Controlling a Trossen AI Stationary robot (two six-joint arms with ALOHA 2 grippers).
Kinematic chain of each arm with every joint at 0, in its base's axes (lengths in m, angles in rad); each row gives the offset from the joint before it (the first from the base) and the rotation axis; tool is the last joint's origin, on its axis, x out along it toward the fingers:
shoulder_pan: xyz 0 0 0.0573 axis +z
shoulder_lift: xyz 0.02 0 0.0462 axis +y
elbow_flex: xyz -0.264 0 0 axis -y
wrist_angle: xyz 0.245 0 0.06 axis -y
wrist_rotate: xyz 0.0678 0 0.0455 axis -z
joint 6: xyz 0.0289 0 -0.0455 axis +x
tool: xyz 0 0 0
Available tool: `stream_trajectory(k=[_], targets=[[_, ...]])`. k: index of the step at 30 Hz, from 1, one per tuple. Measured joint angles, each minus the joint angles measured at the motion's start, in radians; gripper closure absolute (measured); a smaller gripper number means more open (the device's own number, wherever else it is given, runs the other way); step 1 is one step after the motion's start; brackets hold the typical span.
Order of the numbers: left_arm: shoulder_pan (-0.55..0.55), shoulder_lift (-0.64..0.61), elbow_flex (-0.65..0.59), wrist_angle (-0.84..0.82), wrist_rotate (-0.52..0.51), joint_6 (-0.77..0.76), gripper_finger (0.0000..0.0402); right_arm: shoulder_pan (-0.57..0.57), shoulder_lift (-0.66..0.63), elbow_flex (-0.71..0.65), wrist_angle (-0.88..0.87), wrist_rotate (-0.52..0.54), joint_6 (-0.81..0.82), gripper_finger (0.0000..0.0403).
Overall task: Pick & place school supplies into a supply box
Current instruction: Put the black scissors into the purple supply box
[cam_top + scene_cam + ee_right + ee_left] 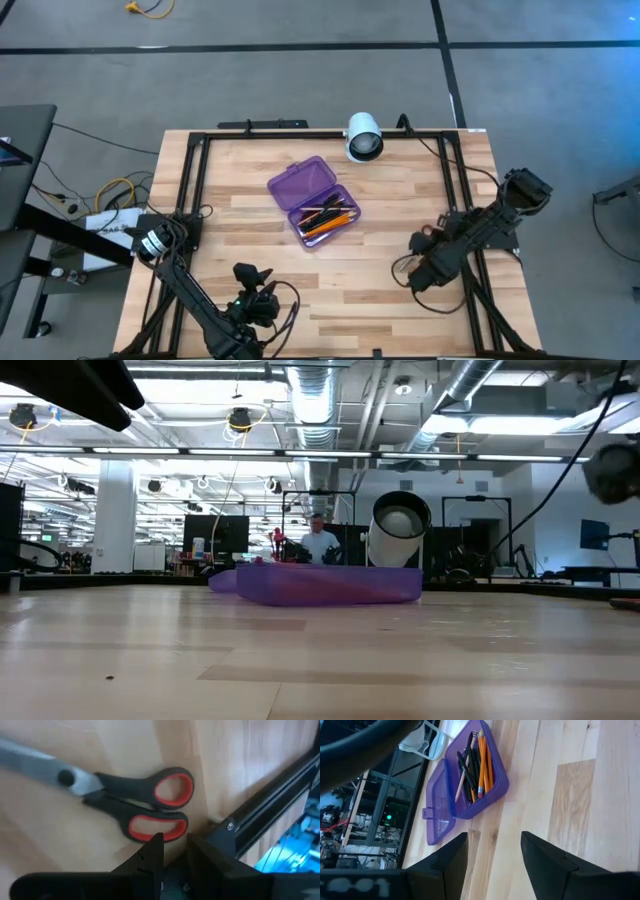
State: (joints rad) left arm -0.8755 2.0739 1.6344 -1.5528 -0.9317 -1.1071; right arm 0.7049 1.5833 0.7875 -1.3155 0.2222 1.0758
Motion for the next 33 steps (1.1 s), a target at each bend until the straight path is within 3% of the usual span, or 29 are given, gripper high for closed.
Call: stream_trajectory(k=[7,13,23,28,33], targets=[[0.001,0.000,0.000,0.000,-0.018,-0.005,0.0226,-0.092,-0.003,-0.101,0.203,-0.060,-0.074,0.0324],[0.001,0.000,0.000,-0.001,-0.018,-0.005,0.0226,-0.117,-0.001,-0.088,0.268,-0.067,-0.109,0.0324],[0.001,0.000,0.000,-0.001,-0.020,-0.005,0.0226,-0.119,0.000,0.048,0.458,-0.089,-0.176,0.0328],[0.001,0.000,0.000,-0.001,-0.020,-0.005,0.0226,-0.127,0.001,0.123,0.568,-0.088,-0.252,0.0337],[0.001,0.000,0.000,0.000,-0.019,-0.011,0.0226,-0.158,0.000,0.175,0.571,-0.085,-0.388,0.0344]])
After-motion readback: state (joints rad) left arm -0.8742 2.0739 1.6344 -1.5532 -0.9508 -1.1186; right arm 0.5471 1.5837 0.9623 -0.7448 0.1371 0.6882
